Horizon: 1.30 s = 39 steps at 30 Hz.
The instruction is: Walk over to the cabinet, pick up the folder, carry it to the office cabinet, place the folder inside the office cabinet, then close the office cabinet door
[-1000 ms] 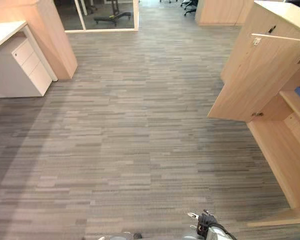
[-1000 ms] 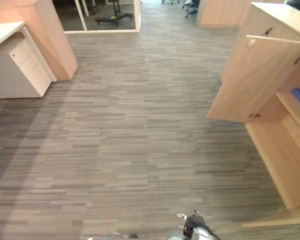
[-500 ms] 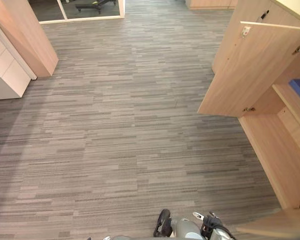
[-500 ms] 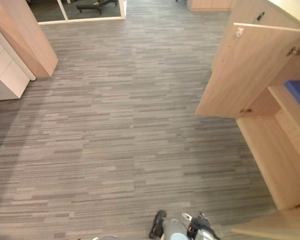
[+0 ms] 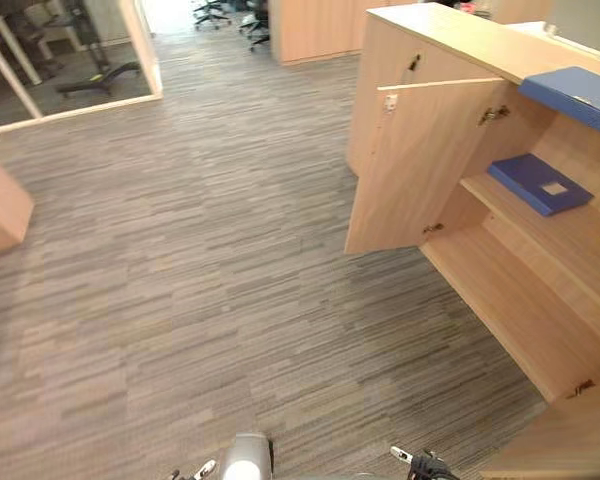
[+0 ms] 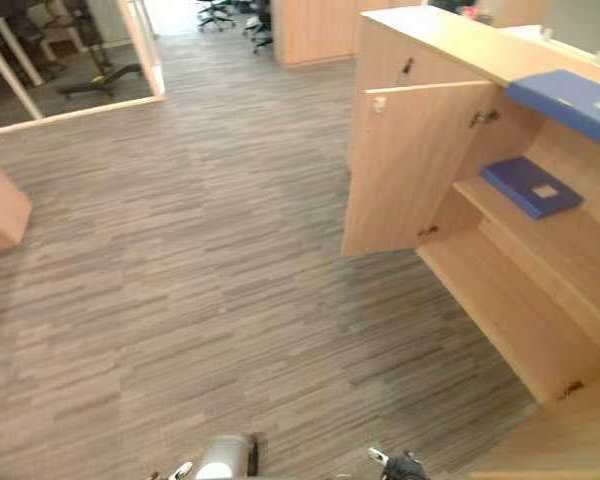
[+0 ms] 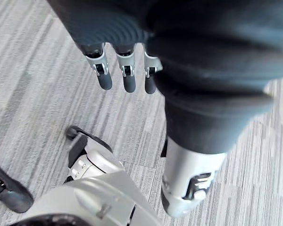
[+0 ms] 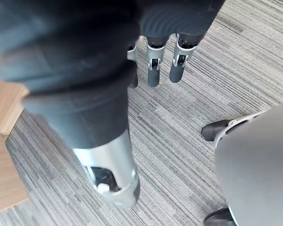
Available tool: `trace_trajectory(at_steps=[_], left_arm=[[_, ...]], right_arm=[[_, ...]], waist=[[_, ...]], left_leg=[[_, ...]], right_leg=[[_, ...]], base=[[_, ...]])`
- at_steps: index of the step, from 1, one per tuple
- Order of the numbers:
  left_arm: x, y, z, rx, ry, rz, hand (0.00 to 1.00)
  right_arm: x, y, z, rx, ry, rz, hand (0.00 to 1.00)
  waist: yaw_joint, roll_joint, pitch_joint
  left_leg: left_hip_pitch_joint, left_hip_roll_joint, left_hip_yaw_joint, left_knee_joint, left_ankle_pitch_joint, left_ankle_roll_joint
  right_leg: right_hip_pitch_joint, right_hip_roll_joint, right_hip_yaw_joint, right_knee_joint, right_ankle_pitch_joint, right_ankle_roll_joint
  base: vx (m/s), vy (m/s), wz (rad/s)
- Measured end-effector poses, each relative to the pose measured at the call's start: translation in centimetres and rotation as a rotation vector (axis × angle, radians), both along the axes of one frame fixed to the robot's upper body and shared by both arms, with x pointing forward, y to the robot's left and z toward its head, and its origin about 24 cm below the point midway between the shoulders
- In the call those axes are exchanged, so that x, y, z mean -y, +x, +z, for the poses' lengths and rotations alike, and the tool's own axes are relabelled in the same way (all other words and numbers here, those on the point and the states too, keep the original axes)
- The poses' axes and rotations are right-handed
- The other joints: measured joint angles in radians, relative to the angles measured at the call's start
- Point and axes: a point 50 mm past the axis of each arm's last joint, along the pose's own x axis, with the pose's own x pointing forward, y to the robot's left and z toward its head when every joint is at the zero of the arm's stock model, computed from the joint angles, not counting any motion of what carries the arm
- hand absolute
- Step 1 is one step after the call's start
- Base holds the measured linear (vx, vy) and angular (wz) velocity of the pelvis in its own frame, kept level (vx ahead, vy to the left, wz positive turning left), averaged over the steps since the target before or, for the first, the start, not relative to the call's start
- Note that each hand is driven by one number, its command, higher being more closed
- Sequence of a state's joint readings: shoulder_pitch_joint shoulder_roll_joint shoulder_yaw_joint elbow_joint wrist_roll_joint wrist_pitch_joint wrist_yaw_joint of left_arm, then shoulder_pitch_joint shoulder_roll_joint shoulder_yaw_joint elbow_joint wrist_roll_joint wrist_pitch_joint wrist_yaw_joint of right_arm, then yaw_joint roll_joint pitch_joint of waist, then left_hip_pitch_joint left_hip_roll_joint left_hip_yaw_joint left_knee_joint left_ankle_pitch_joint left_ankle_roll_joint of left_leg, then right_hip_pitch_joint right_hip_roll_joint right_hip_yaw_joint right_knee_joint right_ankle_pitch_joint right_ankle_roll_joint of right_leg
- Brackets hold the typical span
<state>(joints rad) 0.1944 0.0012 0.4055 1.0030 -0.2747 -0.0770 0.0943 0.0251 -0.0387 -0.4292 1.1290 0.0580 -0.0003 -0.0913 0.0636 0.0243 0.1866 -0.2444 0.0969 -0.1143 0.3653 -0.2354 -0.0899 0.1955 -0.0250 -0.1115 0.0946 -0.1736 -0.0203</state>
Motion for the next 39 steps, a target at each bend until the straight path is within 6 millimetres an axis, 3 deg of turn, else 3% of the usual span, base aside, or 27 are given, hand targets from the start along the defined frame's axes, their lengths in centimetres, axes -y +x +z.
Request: trace_trajectory(at_steps=[1,3,5,8,9,12,14,16,18,19,20,21,23,24,26,27,28,30,35,37,39], left_arm=[[0.0,-0.1,0.0,0.003,-0.003,0.021,0.0],[-0.1,-0.7,0.0,0.001,-0.005,0.092,0.0],[-0.9,-0.8,0.1,0.007,0.014,0.136,0.0],[-1.5,-1.6,0.1,-0.011,0.027,0.194,0.0],[-1.6,-1.9,0.0,-0.026,0.027,0.201,0.0],[-1.5,-2.3,-0.1,-0.049,0.023,0.198,0.0],[-1.5,-2.1,-0.1,-0.047,0.026,0.186,0.0],[-1.3,-1.9,-0.1,-0.045,0.023,0.175,0.0],[-1.3,-1.9,-0.1,-0.051,0.024,0.153,0.0],[-1.2,-1.8,-0.2,-0.056,0.026,0.127,0.0],[-1.2,-1.8,-0.2,-0.056,0.026,0.125,0.0],[-1.1,-1.6,-0.2,-0.055,0.026,0.109,0.0],[-1.0,-1.5,-0.2,-0.059,0.03,0.084,0.0],[-1.0,-1.3,-0.2,-0.058,0.03,0.067,0.0],[-0.8,-0.7,-0.2,-0.055,0.027,0.03,0.0],[-0.9,-0.7,-0.2,-0.054,0.03,0.026,0.0],[-1.3,-0.3,-0.1,-0.047,0.043,0.012,0.0],[-0.1,-0.5,-0.4,-0.065,0.009,-0.024,0.0],[-0.1,-0.3,-0.4,-0.063,0.01,-0.054,0.0],[-0.2,-0.3,-0.4,-0.063,0.012,-0.052,0.0],[-0.9,-0.1,-0.2,-0.056,0.03,-0.054,0.0]], right_arm=[[0.0,0.0,0.0,0.0,0.0,0.001,0.0],[-0.8,-0.2,-0.1,-0.002,0.009,0.034,0.0],[-2.4,0.4,-0.2,0.016,0.049,0.041,0.0],[-3.4,-0.1,-0.5,0.0,0.08,0.024,0.0],[-3.7,-0.3,-0.6,-0.007,0.091,0.02,0.0],[-3.7,-0.4,-0.6,-0.011,0.1,0.01,0.0],[-3.2,-0.7,-0.7,-0.019,0.096,-0.015,0.0],[-2.4,-0.8,-0.6,-0.024,0.071,0.001,0.0],[-2.0,-1.0,-0.6,-0.03,0.057,0.004,0.0],[-1.5,-1.0,-0.5,-0.027,0.041,0.007,0.0],[-1.4,-0.9,-0.4,-0.024,0.039,0.008,0.0],[-1.2,-0.6,-0.3,-0.017,0.022,0.01,0.0],[-1.1,-0.5,-0.3,-0.013,0.019,0.021,0.0],[-1.0,-0.1,-0.2,-0.004,0.02,0.029,0.0],[-0.9,1.0,0.1,0.02,0.014,0.045,0.0],[-1.0,1.1,0.1,0.023,0.017,0.048,0.0],[-1.2,1.1,0.0,0.025,0.03,0.033,0.0],[-0.3,1.3,0.2,0.031,0.007,0.048,0.0],[0.2,-0.1,0.0,0.009,0.008,-0.018,0.0],[0.4,-0.6,-0.1,-0.004,0.01,-0.042,0.0],[0.1,-1.4,-0.3,-0.028,0.022,-0.052,0.0]], waist=[[0.004,-0.002,0.0],[0.014,-0.017,-0.024],[0.028,-0.064,-0.03],[0.037,-0.097,-0.071],[0.037,-0.101,-0.091],[0.038,-0.099,-0.126],[0.036,-0.095,-0.135],[0.035,-0.078,-0.127],[0.008,-0.077,-0.12],[-0.009,-0.069,-0.115],[-0.011,-0.066,-0.114],[-0.016,-0.06,-0.103],[-0.02,-0.056,-0.1],[-0.022,-0.051,-0.093],[-0.027,-0.04,-0.056],[-0.028,-0.048,-0.047],[-0.032,-0.068,-0.03],[-0.038,-0.019,-0.027],[-0.05,-0.017,-0.029],[-0.049,-0.015,-0.031],[-0.049,-0.04,-0.032]], left_leg=[[-0.001,-0.004,-0.021,-0.034,0.031,-0.004],[0.02,-0.041,-0.016,-0.045,0.216,-0.014],[0.012,-0.066,0.03,0.021,0.155,0.015],[0.04,-0.086,0.106,0.073,0.083,0.05],[0.061,-0.091,0.138,0.065,0.073,0.066],[0.096,-0.111,0.159,0.03,0.074,0.07],[0.141,-0.126,0.164,-0.03,0.073,0.076],[0.22,-0.13,0.19,-0.115,0.082,0.095],[0.282,-0.157,0.221,-0.164,0.089,0.108],[0.323,-0.166,0.25,-0.187,0.089,0.113],[0.331,-0.164,0.259,-0.191,0.089,0.114],[0.359,-0.156,0.291,-0.217,0.092,0.119],[0.373,-0.127,0.333,-0.238,0.094,0.122],[0.376,-0.103,0.354,-0.245,0.095,0.12],[0.411,-0.069,0.391,-0.27,0.1,0.102],[0.422,-0.072,0.403,-0.279,0.098,0.091],[0.444,-0.087,0.408,-0.293,0.085,0.078],[0.457,-0.071,0.325,-0.324,0.079,0.063],[0.457,0.023,0.32,-0.32,0.059,0.017],[0.445,0.055,0.317,-0.269,0.037,-0.004],[0.364,0.089,0.317,-0.041,-0.011,-0.031]], right_leg=[[0.01,-0.012,0.01,0.004,-0.01,0.015],[0.021,-0.063,0.05,0.031,-0.044,0.073],[0.025,-0.096,0.069,0.036,-0.041,0.069],[0.027,-0.144,0.12,0.047,-0.015,0.069],[0.021,-0.161,0.148,0.047,0.005,0.07],[-0.018,-0.192,0.203,0.052,0.056,0.071],[-0.079,-0.211,0.232,0.129,0.065,0.08],[-0.189,-0.222,0.226,0.327,0.065,0.08],[-0.256,-0.28,0.134,0.492,0.076,0.07],[-0.279,-0.342,-0.004,0.566,0.096,0.038],[-0.28,-0.353,-0.03,0.575,0.097,0.036],[-0.285,-0.379,-0.124,0.607,0.09,0.036],[-0.3,-0.365,-0.205,0.605,0.054,0.068],[-0.319,-0.336,-0.258,0.592,-0.005,0.074],[-0.326,-0.268,-0.323,0.504,-0.041,0.08],[-0.327,-0.256,-0.334,0.442,-0.033,0.077],[-0.319,-0.244,-0.336,0.352,0.016,0.053],[-0.306,-0.168,-0.331,0.284,0.023,0.046],[-0.259,-0.047,-0.349,0.194,0.005,0.021],[-0.228,-0.011,-0.352,0.154,0.0,0.013],[-0.177,0.013,-0.345,0.105,0.004,-0.005]], base=[[0.36,0.376,-0.45],[0.45,0.456,-0.47],[0.39,0.359,-0.55],[0.32,0.28,-0.6],[0.28,0.235,-0.73],[0.23,0.211,-0.94],[0.14,0.144,-0.94],[0.07,0.09,-0.84],[0.02,0.093,-0.58],[0.03,0.102,-0.45],[0.04,0.102,-0.66],[0.03,0.077,-0.67],[0.0,0.005,-0.78],[-0.01,-0.117,-0.7],[-0.02,-0.189,-0.7],[-0.03,-0.193,-0.58],[-0.01,-0.143,-0.48],[0.04,-0.149,-0.58],[0.14,-0.194,-0.08],[0.25,-0.158,0.02],[0.33,-0.146,-0.15]])
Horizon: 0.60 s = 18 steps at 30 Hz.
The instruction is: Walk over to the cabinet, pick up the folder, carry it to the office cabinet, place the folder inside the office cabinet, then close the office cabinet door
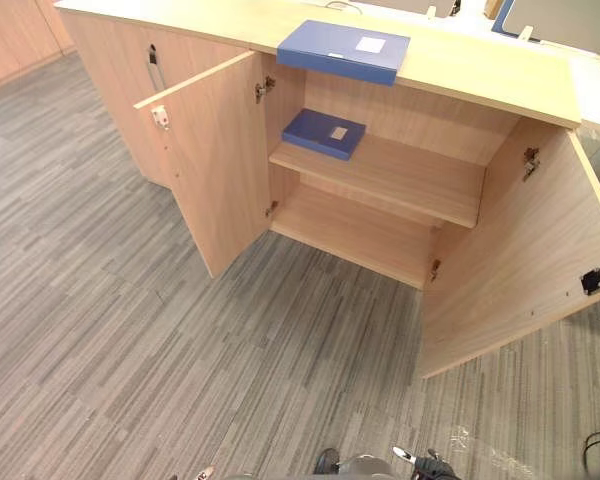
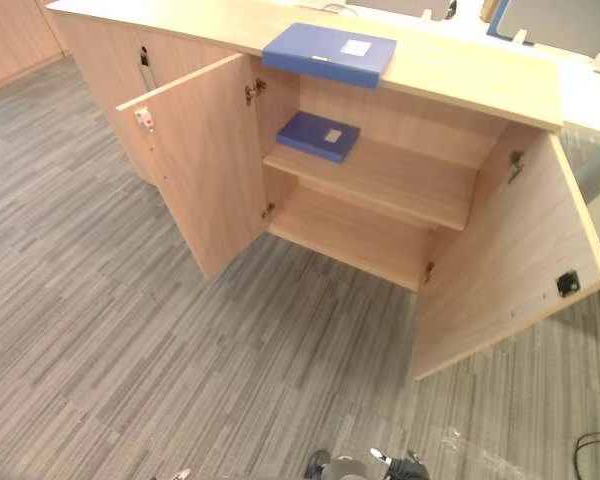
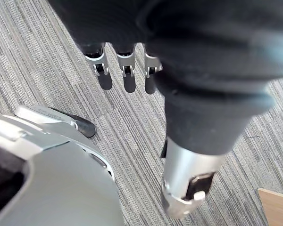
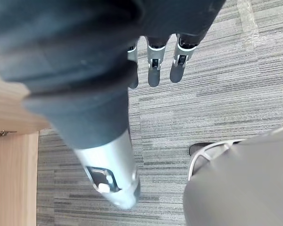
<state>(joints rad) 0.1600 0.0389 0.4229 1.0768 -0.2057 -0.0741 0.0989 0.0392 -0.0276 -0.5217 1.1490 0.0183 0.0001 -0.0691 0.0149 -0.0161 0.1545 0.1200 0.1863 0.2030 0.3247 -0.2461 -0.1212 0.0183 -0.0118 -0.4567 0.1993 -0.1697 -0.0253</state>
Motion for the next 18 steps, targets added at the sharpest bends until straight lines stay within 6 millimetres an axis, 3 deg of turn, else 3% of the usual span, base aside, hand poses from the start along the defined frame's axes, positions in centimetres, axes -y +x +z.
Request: trace_trajectory(at_steps=[2,4,5,7,8,9,10,11,12,14,18], left_arm=[[-0.1,0.3,0.1,0.014,0.005,0.003,0.0],[-0.1,0.5,0.2,0.026,0.007,0.008,0.0],[-0.3,0.7,0.4,0.038,0.015,0.004,0.0],[-0.4,1.1,0.5,0.051,0.021,-0.003,0.0],[-0.4,1.2,0.5,0.052,0.022,-0.006,0.0],[-0.4,1.2,0.5,0.051,0.026,-0.017,0.0],[-0.2,1.1,0.4,0.045,0.021,-0.032,0.0],[-0.1,1.1,0.4,0.043,0.02,-0.039,0.0],[-0.8,1.4,0.7,0.055,0.044,-0.048,0.0],[-1.0,2.0,0.8,0.075,0.054,-0.053,0.0],[-1.2,0.5,0.5,0.029,0.048,-0.016,0.0]], right_arm=[[-0.3,-0.8,-0.2,-0.031,0.013,-0.002,0.0],[-0.1,-0.8,-0.2,-0.034,0.01,0.003,0.0],[-0.2,-0.2,-0.2,-0.023,0.01,0.016,0.0],[-0.5,0.6,-0.1,-0.015,0.013,0.049,0.0],[-0.7,1.0,-0.1,-0.008,0.014,0.058,0.0],[-0.9,1.4,0.0,0.002,0.014,0.066,0.0],[-0.8,1.6,0.1,0.006,0.004,0.096,0.0],[-1.2,1.3,0.0,-0.002,0.013,0.103,0.0],[-2.0,1.2,-0.2,-0.005,0.027,0.135,0.0],[-1.8,1.7,0.0,0.007,0.013,0.154,0.0],[-2.2,2.6,0.1,0.027,0.019,0.163,0.0]], waist=[[0.016,-0.005,0.004],[0.036,-0.008,0.008],[0.043,-0.01,0.013],[0.064,-0.018,0.023],[0.07,-0.02,0.025],[0.08,-0.019,0.027],[0.08,0.006,0.032],[0.078,0.001,0.029],[0.08,-0.035,0.018],[0.079,-0.04,0.021],[0.082,-0.043,-0.002]], left_leg=[[-0.098,0.055,-0.003,0.328,-0.022,-0.032],[-0.172,0.058,-0.029,0.52,-0.053,-0.022],[-0.233,0.029,-0.054,0.584,-0.086,0.004],[-0.317,-0.014,-0.07,0.575,-0.118,0.038],[-0.356,-0.033,-0.092,0.527,-0.118,0.038],[-0.382,-0.047,-0.138,0.386,-0.098,0.034],[-0.381,-0.036,-0.182,0.251,0.047,0.037],[-0.365,-0.053,-0.171,0.246,0.046,0.059],[-0.343,-0.092,-0.143,0.197,0.048,0.063],[-0.335,-0.122,-0.131,0.181,0.051,0.087],[-0.293,-0.168,-0.124,0.128,0.062,0.122]], right_leg=[[0.079,0.032,0.033,-0.055,0.008,-0.015],[0.129,0.046,0.096,-0.084,0.007,-0.017],[0.151,0.04,0.139,-0.092,0.004,-0.021],[0.177,0.011,0.204,-0.093,0.003,-0.02],[0.188,-0.007,0.231,-0.088,0.0,-0.013],[0.2,-0.032,0.266,-0.079,-0.02,0.025],[0.217,-0.037,0.292,-0.064,-0.046,0.075],[0.224,-0.054,0.303,-0.056,-0.059,0.095],[0.211,-0.093,0.298,-0.05,-0.057,0.091],[0.201,-0.094,0.298,-0.075,-0.034,0.064],[0.213,-0.13,0.328,-0.132,0.044,0.088]], base=[[0.33,-0.061,-0.58],[0.32,0.061,-0.87],[0.33,0.174,-1.02],[0.25,0.217,-1.03],[0.16,0.231,-1.01],[0.19,0.303,-1.09],[0.21,0.324,-0.8],[0.28,0.354,-0.31],[0.28,0.285,0.0],[0.2,0.181,0.0],[0.15,0.135,-0.13]])
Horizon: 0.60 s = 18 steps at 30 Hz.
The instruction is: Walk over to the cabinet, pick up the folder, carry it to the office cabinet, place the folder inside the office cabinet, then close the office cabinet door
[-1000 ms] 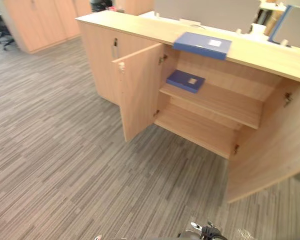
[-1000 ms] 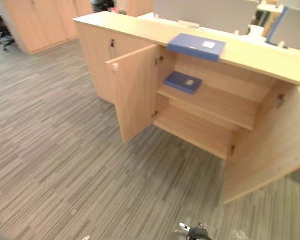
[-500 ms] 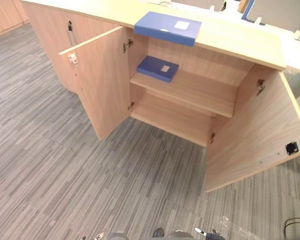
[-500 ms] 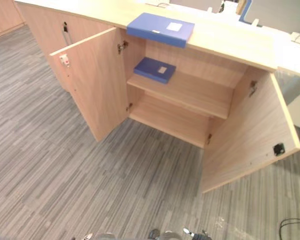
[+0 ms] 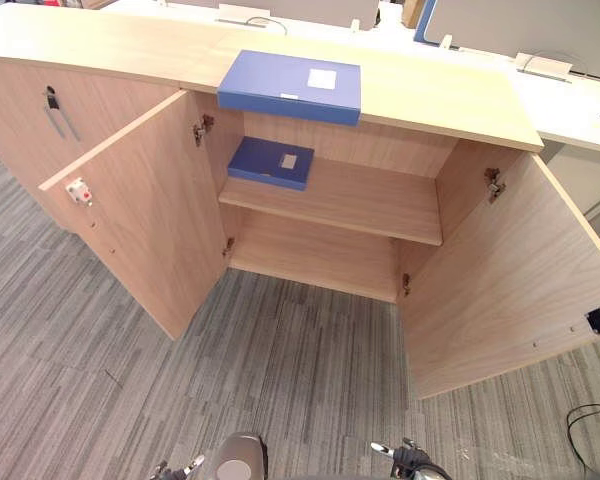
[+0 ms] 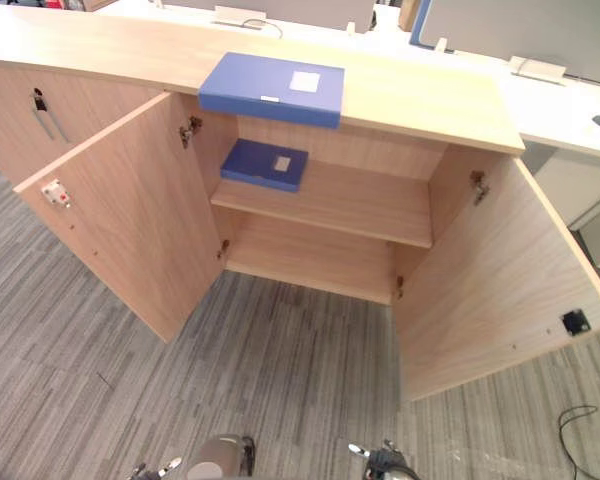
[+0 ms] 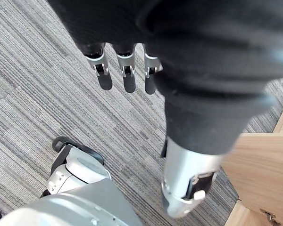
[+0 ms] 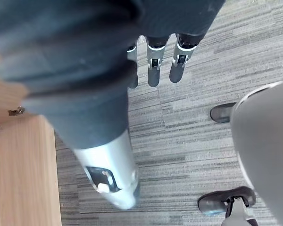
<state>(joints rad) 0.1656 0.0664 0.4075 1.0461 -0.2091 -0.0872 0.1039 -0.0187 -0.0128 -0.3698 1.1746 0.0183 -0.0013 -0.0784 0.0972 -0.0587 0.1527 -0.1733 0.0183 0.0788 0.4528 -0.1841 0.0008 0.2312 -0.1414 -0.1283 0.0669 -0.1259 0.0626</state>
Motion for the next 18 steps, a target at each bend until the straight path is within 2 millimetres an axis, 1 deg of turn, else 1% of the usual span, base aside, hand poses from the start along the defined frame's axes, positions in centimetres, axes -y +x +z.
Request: trace_trajectory(at_steps=[1,2,3,4,5,6,7,8,9,10,11,12,13,14,15,16,17,18], left_arm=[[0.1,-0.3,-0.1,-0.011,-0.005,0.004,0.0],[0.2,-0.7,-0.2,-0.025,-0.012,0.012,0.0],[0.2,-1.0,-0.3,-0.034,-0.014,0.021,0.0],[0.2,-1.1,-0.3,-0.036,-0.013,0.023,0.0],[0.4,-1.2,-0.3,-0.039,-0.017,0.027,0.0],[0.9,-1.5,-0.5,-0.045,-0.029,0.033,0.0],[1.1,-1.7,-0.5,-0.05,-0.035,0.036,0.0],[1.4,-2.1,-0.6,-0.059,-0.041,0.041,0.0],[1.2,-2.4,-0.6,-0.065,-0.035,0.04,0.0],[1.0,-2.3,-0.5,-0.065,-0.029,0.038,0.0],[1.0,-2.3,-0.5,-0.063,-0.029,0.037,0.0],[1.1,-2.3,-0.6,-0.062,-0.031,0.034,0.0],[1.1,-2.1,-0.5,-0.059,-0.03,0.03,0.0],[1.1,-1.9,-0.5,-0.056,-0.03,0.024,0.0],[1.2,-1.6,-0.5,-0.052,-0.031,0.008,0.0],[1.4,-1.4,-0.6,-0.051,-0.034,-0.003,0.0],[1.5,-1.1,-0.5,-0.047,-0.033,-0.019,0.0],[1.4,-1.1,-0.5,-0.046,-0.033,-0.02,0.0]], right_arm=[[0.1,0.0,0.0,0.0,-0.002,-0.001,0.0],[0.2,-0.2,-0.1,-0.008,-0.003,-0.002,0.0],[0.1,-0.6,-0.2,-0.022,0.0,-0.002,0.0],[0.1,-0.9,-0.2,-0.03,0.0,-0.001,0.0],[0.3,-1.4,-0.3,-0.044,-0.002,-0.004,0.0],[0.7,-1.9,-0.4,-0.056,-0.012,0.011,0.0],[1.0,-2.0,-0.3,-0.06,-0.021,0.017,0.0],[1.3,-1.9,-0.2,-0.042,-0.025,-0.015,0.0],[1.4,-1.4,0.0,-0.021,-0.033,-0.01,0.0],[1.5,-1.2,0.0,-0.013,-0.037,-0.007,0.0],[1.6,-1.2,0.1,-0.01,-0.039,-0.008,0.0],[1.6,-1.0,0.1,-0.008,-0.044,-0.008,0.0],[1.5,-0.8,0.1,-0.005,-0.045,-0.004,0.0],[1.5,-0.7,0.2,-0.001,-0.043,-0.003,0.0],[1.4,0.1,0.3,0.017,-0.041,0.005,0.0],[1.4,0.3,0.4,0.025,-0.044,0.008,0.0],[1.3,0.5,0.5,0.037,-0.043,0.007,0.0],[1.2,0.6,0.5,0.041,-0.042,0.007,0.0]], waist=[[-0.001,0.002,-0.004],[-0.003,0.004,-0.015],[-0.003,0.004,-0.026],[-0.003,0.004,-0.029],[-0.003,0.011,-0.035],[-0.002,0.031,-0.043],[-0.002,0.042,-0.048],[-0.009,0.05,-0.051],[-0.03,0.044,-0.05],[-0.046,0.035,-0.047],[-0.051,0.034,-0.046],[-0.054,0.035,-0.045],[-0.053,0.039,-0.046],[-0.053,0.041,-0.04],[-0.058,0.051,-0.019],[-0.064,0.061,-0.013],[-0.071,0.064,0.001],[-0.072,0.061,0.006]], left_leg=[[0.006,-0.006,0.0,-0.013,0.002,0.003],[0.018,-0.015,0.0,-0.039,0.005,0.009],[0.037,-0.031,0.003,-0.074,0.01,0.015],[0.052,-0.04,0.003,-0.095,0.012,0.02],[0.085,-0.056,0.01,-0.142,0.022,0.03],[0.127,-0.068,0.013,-0.204,0.037,0.037],[0.154,-0.071,0.015,-0.237,0.045,0.041],[0.201,-0.09,0.029,-0.287,0.059,0.051],[0.238,-0.12,0.038,-0.31,0.064,0.059],[0.26,-0.144,0.035,-0.316,0.061,0.063],[0.276,-0.155,0.032,-0.325,0.061,0.069],[0.309,-0.163,0.031,-0.348,0.064,0.077],[0.324,-0.157,0.023,-0.355,0.065,0.079],[0.328,-0.148,0.017,-0.357,0.066,0.085],[0.337,-0.12,0.009,-0.358,0.066,0.089],[0.338,-0.096,-0.005,-0.358,0.066,0.089],[0.35,-0.073,-0.022,-0.363,0.063,0.086],[0.358,-0.066,-0.03,-0.364,0.06,0.08]], right_leg=[[0.0,-0.005,0.004,-0.002,0.01,0.01],[-0.002,-0.021,0.008,-0.012,0.026,0.032],[-0.009,-0.034,0.014,-0.011,0.035,0.045],[-0.011,-0.041,0.019,-0.006,0.035,0.045],[-0.026,-0.059,0.026,0.033,0.034,0.046],[-0.074,-0.073,0.042,0.128,0.03,0.05],[-0.11,-0.079,0.053,0.199,0.025,0.055],[-0.186,-0.108,0.052,0.381,0.006,0.055],[-0.254,-0.162,0.032,0.561,0.004,0.048],[-0.283,-0.215,-0.008,0.663,0.02,0.022],[-0.29,-0.245,-0.037,0.711,0.026,0.005],[-0.3,-0.277,-0.087,0.766,0.004,0.003],[-0.316,-0.265,-0.123,0.77,-0.048,0.009],[-0.324,-0.246,-0.141,0.764,-0.08,0.012],[-0.34,-0.187,-0.159,0.725,-0.136,0.011],[-0.353,-0.135,-0.174,0.669,-0.155,0.004],[-0.359,-0.083,-0.185,0.574,-0.154,0.002],[-0.361,-0.065,-0.186,0.521,-0.149,0.001]], base=[[0.15,0.1,-0.21],[0.12,0.098,-0.29],[0.12,0.104,-0.32],[0.11,0.111,-0.33],[0.1,0.121,-0.4],[0.09,0.134,-0.47],[0.09,0.171,-0.53],[0.08,0.208,-0.32],[0.08,0.196,-0.09],[0.05,0.136,0.15],[0.07,0.085,0.15],[0.09,0.08,0.06],[0.11,0.054,0.02],[0.1,-0.024,0.07],[0.08,-0.101,0.15],[0.08,-0.156,0.33],[0.05,-0.149,0.38],[0.04,-0.173,0.41]])
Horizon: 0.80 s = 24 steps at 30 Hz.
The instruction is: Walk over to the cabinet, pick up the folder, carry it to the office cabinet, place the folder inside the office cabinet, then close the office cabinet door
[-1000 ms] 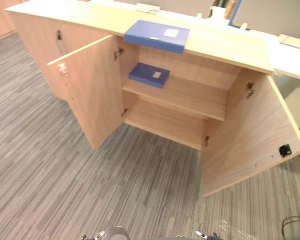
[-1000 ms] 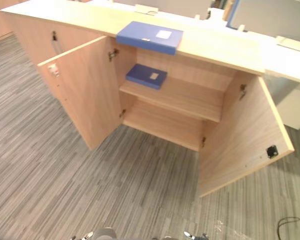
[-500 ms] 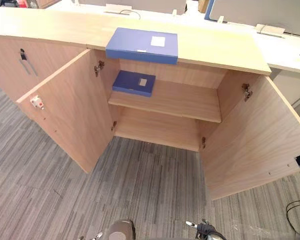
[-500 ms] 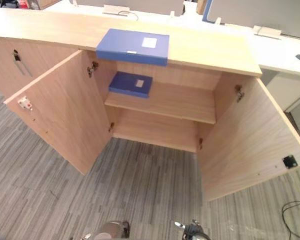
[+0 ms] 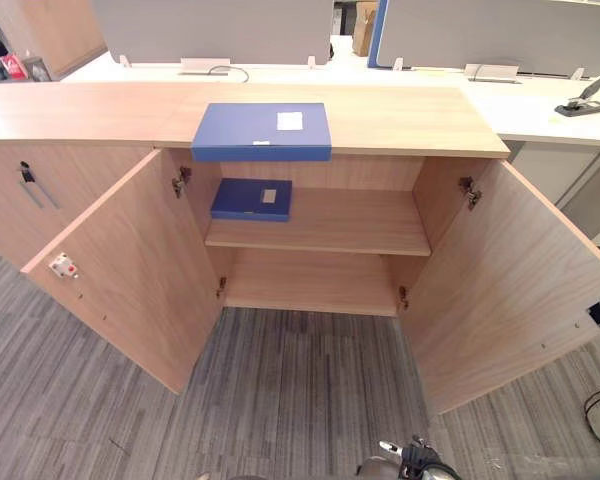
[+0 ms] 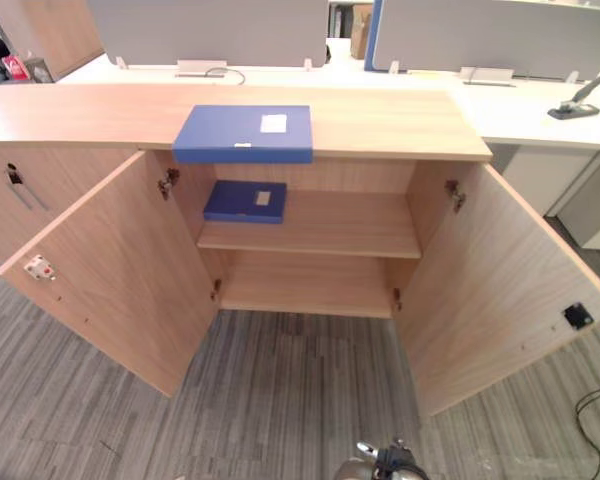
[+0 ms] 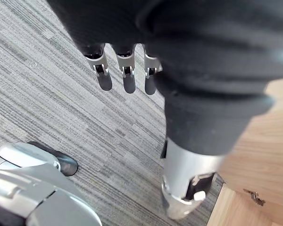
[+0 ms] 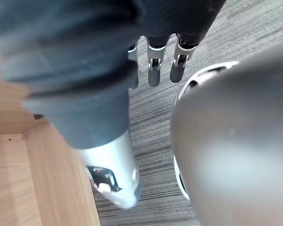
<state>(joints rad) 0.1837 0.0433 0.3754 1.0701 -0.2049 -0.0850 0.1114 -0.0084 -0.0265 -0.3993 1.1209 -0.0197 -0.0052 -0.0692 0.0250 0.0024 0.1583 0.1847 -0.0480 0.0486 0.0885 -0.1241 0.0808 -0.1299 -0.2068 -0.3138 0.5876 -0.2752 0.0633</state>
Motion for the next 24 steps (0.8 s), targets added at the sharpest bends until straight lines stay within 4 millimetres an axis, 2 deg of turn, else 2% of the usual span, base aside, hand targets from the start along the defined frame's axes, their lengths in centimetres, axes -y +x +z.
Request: trace_trajectory(at_steps=[1,2,3,4,5,8,10,11,12,13,14,16,17,18,19,20,21,22,23,24], left_arm=[[-0.2,0.0,0.0,0.003,0.002,0.004,0.0],[-0.3,-0.1,0.1,0.003,0.006,0.007,0.0],[-0.2,-0.1,0.0,0.0,0.005,0.007,0.0],[0.5,-0.3,-0.1,-0.006,-0.011,-0.002,0.0],[0.6,-0.3,-0.1,-0.006,-0.013,-0.001,0.0],[0.6,-0.5,-0.1,-0.002,-0.011,0.017,0.0],[0.5,-0.6,-0.1,0.002,-0.019,0.022,0.0],[0.4,-0.3,0.0,0.017,-0.017,0.019,0.0],[0.5,-0.2,0.1,0.022,-0.018,0.02,0.0],[0.4,0.0,0.1,0.032,-0.016,0.026,0.0],[0.7,0.0,0.1,0.036,-0.025,0.039,0.0],[0.6,0.0,0.1,0.04,-0.028,0.052,0.0],[0.6,0.1,0.1,0.04,-0.028,0.042,0.0],[0.6,0.3,0.2,0.04,-0.025,0.011,0.0],[0.6,0.5,0.2,0.041,-0.023,-0.005,0.0],[0.6,0.5,0.2,0.037,-0.023,-0.026,0.0],[0.4,0.3,0.1,0.028,-0.025,-0.025,0.0],[0.0,0.3,0.2,0.027,-0.017,-0.025,0.0],[-0.6,0.8,0.4,0.045,-0.003,-0.029,0.0],[-0.8,1.3,0.5,0.059,0.001,-0.03,0.0]], right_arm=[[-0.2,0.0,0.0,0.001,0.004,0.0,0.0],[-0.4,-0.1,-0.1,0.0,0.01,-0.004,0.0],[-0.4,-0.2,-0.1,0.001,0.009,-0.006,0.0],[-0.2,0.0,0.0,0.006,0.003,0.004,0.0],[-0.2,0.1,0.1,0.011,0.001,0.005,0.0],[-0.3,-0.6,-0.1,0.001,0.004,-0.009,0.0],[-0.3,-1.1,-0.2,-0.01,0.009,-0.027,0.0],[-0.3,-1.4,-0.3,-0.017,0.014,-0.04,0.0],[-0.4,-1.6,-0.3,-0.021,0.018,-0.051,0.0],[-0.4,-1.7,-0.4,-0.025,0.02,-0.05,0.0],[-0.5,-1.6,-0.4,-0.027,0.021,-0.042,0.0],[-0.6,-1.8,-0.5,-0.039,0.026,-0.042,0.0],[-0.6,-1.8,-0.5,-0.045,0.027,-0.039,0.0],[-0.6,-1.8,-0.6,-0.053,0.031,-0.036,0.0],[-0.6,-1.7,-0.6,-0.051,0.031,-0.035,0.0],[-0.6,-1.4,-0.5,-0.045,0.027,-0.02,0.0],[-0.5,-1.4,-0.5,-0.05,0.019,0.002,0.0],[-0.9,-1.6,-0.6,-0.053,0.028,0.004,0.0],[-1.2,-1.6,-0.6,-0.055,0.031,0.022,0.0],[-1.3,-1.6,-0.6,-0.056,0.031,0.025,0.0]], waist=[[0.004,-0.012,0.005],[0.005,-0.022,0.005],[0.001,-0.024,0.005],[0.001,-0.004,-0.001],[0.0,0.0,-0.001],[0.001,0.005,-0.009],[0.004,0.006,-0.015],[0.009,0.002,-0.017],[0.014,0.0,-0.016],[0.021,0.002,-0.017],[0.023,0.006,-0.017],[0.031,0.004,-0.013],[0.041,0.004,-0.012],[0.047,0.003,-0.012],[0.048,0.003,-0.012],[0.049,0.004,-0.012],[0.052,0.006,-0.016],[0.05,-0.004,-0.015],[0.043,-0.035,-0.016],[0.045,-0.044,-0.015]], left_leg=[[0.013,0.0,-0.008,-0.005,-0.009,-0.014],[0.028,-0.008,-0.02,-0.005,-0.031,-0.017],[0.034,-0.006,-0.035,-0.004,-0.038,-0.025],[0.038,0.021,-0.046,-0.005,-0.055,-0.054],[0.036,0.032,-0.051,-0.005,-0.061,-0.064],[0.036,0.105,-0.073,0.016,-0.089,-0.113],[0.009,0.151,-0.106,0.116,-0.131,-0.16],[-0.034,0.162,-0.11,0.232,-0.159,-0.206],[-0.068,0.166,-0.11,0.309,-0.17,-0.227],[-0.144,0.177,-0.108,0.493,-0.182,-0.26],[-0.224,0.196,-0.077,0.676,-0.184,-0.26],[-0.275,0.217,-0.023,0.771,-0.196,-0.238],[-0.303,0.221,0.014,0.758,-0.21,-0.213],[-0.325,0.21,0.027,0.678,-0.213,-0.197],[-0.331,0.205,0.027,0.61,-0.209,-0.19],[-0.342,0.199,0.01,0.444,-0.151,-0.169],[-0.327,0.187,0.01,0.349,-0.009,-0.146],[-0.307,0.167,0.017,0.314,0.004,-0.138],[-0.283,0.129,0.022,0.264,0.023,-0.124],[-0.286,0.112,0.019,0.262,0.024,-0.121]], right_leg=[[-0.003,0.013,0.002,-0.102,0.024,-0.002],[-0.001,0.013,0.02,-0.156,0.111,-0.023],[0.004,0.018,0.017,-0.155,0.124,-0.04],[0.009,0.042,-0.003,-0.162,0.101,-0.046],[0.01,0.052,-0.01,-0.163,0.09,-0.051],[0.062,0.128,-0.058,-0.219,0.063,-0.074],[0.126,0.176,-0.097,-0.276,0.056,-0.088],[0.159,0.191,-0.109,-0.305,0.06,-0.097],[0.176,0.196,-0.114,-0.321,0.061,-0.098],[0.209,0.209,-0.117,-0.351,0.063,-0.102],[0.246,0.219,-0.118,-0.378,0.066,-0.107],[0.3,0.221,-0.105,-0.409,0.07,-0.112],[0.33,0.213,-0.084,-0.421,0.071,-0.111],[0.336,0.197,-0.058,-0.424,0.072,-0.107],[0.337,0.19,-0.045,-0.424,0.073,-0.104],[0.339,0.178,-0.016,-0.426,0.069,-0.077],[0.344,0.168,0.02,-0.422,0.062,-0.051],[0.346,0.155,0.035,-0.426,0.064,-0.043],[0.338,0.126,0.053,-0.446,0.069,-0.041],[0.348,0.113,0.061,-0.467,0.069,-0.041]], base=[[0.01,-0.203,0.31],[0.03,-0.226,0.3],[0.1,-0.273,0.25],[0.13,-0.226,0.2],[0.17,-0.275,0.19],[0.2,-0.254,0.25],[0.27,-0.242,0.39],[0.24,-0.17,0.34],[0.26,-0.109,0.27],[0.26,-0.05,0.11],[0.27,-0.028,0.0],[0.22,0.039,-0.25],[0.24,0.145,-0.55],[0.23,0.179,-0.61],[0.18,0.214,-0.7],[0.23,0.253,-0.74],[0.26,0.248,-0.61],[0.26,0.226,-0.22],[0.23,0.187,0.2],[0.22,0.209,0.32]])
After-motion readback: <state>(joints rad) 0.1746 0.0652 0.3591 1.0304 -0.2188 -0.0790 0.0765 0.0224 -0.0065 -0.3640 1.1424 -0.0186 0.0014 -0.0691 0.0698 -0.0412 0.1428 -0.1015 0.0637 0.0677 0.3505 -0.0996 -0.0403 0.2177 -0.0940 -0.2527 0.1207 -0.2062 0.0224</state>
